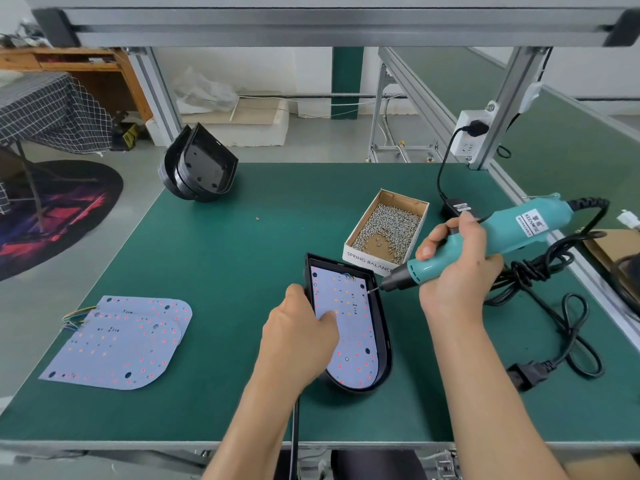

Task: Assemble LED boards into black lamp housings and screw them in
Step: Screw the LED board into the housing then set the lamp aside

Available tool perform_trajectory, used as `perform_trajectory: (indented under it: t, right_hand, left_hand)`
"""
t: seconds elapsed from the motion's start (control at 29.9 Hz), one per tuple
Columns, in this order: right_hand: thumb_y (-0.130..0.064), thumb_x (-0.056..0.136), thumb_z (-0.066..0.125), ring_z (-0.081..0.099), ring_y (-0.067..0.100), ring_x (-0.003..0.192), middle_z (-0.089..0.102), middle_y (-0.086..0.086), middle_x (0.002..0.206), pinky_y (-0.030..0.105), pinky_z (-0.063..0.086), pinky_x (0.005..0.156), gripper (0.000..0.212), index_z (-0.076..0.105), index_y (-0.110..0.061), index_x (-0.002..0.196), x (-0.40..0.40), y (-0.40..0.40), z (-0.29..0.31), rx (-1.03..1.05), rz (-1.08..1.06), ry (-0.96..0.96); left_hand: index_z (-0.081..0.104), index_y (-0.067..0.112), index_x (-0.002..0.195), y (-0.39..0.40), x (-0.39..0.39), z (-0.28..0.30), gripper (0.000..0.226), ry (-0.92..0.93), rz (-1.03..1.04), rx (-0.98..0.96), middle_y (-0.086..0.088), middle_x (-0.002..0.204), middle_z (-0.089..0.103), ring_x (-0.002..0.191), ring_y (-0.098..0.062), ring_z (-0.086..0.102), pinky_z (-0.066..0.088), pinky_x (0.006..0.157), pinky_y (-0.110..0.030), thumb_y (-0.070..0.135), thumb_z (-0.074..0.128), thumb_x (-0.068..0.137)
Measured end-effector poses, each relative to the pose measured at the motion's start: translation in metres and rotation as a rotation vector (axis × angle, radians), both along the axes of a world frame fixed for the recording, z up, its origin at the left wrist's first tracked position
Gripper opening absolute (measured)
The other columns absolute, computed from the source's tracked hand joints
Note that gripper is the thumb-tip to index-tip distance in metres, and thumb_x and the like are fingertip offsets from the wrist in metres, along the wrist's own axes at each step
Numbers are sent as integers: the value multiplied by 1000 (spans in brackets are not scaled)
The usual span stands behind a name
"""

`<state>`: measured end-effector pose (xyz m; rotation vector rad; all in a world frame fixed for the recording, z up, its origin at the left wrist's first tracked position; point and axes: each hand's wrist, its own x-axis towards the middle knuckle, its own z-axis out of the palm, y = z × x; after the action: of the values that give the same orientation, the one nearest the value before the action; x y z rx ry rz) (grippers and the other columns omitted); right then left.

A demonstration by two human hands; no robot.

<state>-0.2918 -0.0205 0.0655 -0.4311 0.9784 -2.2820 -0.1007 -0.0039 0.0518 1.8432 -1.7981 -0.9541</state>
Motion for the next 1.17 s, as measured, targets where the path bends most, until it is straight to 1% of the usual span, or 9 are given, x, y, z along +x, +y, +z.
perform_trajectory:
  t: [0.2,0.33,0.57,0.67,0.77,0.87,1.0,1.17]
  right_hand:
    - [-21,90,66,46,21,44,55,6,63,29,38,53,22,56,-17,71,2,-3,-6,2,14,51]
    - [-27,85,69,47,21,45,55,7,63,28,39,53,21,61,-23,66,3,-5,-8,-1,14,64]
    - [-27,85,70,47,23,46,55,9,64,28,40,52,23,54,-15,73,5,-5,-10,5,10,91]
    - [-27,86,69,47,24,46,55,9,64,30,39,53,24,52,-12,80,7,-5,-11,12,7,119]
    - [-28,85,70,47,24,46,56,8,65,32,39,54,24,53,-12,81,10,-6,-11,19,-2,151]
    - [-27,85,69,46,24,46,56,7,63,32,39,54,20,55,-14,78,11,-6,-10,16,-17,178]
    - [-27,85,68,46,23,45,57,5,61,31,39,54,22,52,-14,80,11,-6,-11,25,-34,172]
    - [-27,83,67,45,23,45,55,5,61,32,38,55,26,50,-8,89,11,-6,-11,33,-40,165]
  left_hand:
    - [45,12,95,1,-1,1,25,-1,7,-14,-3,89,59,79,-20,58,46,65,-33,32,60,96]
    - [45,12,94,2,-1,0,25,-2,13,-25,-2,88,58,77,-18,56,43,61,-30,32,60,96]
    - [44,13,92,1,-2,-2,25,-9,18,-25,-2,87,58,75,-17,55,41,58,-30,32,60,96]
    - [43,14,90,1,-3,-2,26,-15,22,-27,-1,85,58,73,-17,54,38,56,-30,33,60,96]
    - [42,14,89,1,-3,-2,26,-20,27,-31,-2,84,57,71,-16,53,36,55,-31,32,60,95]
    - [43,13,90,1,-4,-2,25,-20,29,-32,-1,84,57,72,-16,53,37,56,-32,32,60,95]
    - [43,13,91,1,-4,-2,24,-19,25,-33,-1,85,57,73,-17,54,39,57,-32,31,59,95]
    - [43,13,90,1,-4,-1,24,-11,32,-30,-2,84,57,73,-19,55,41,58,-33,30,59,94]
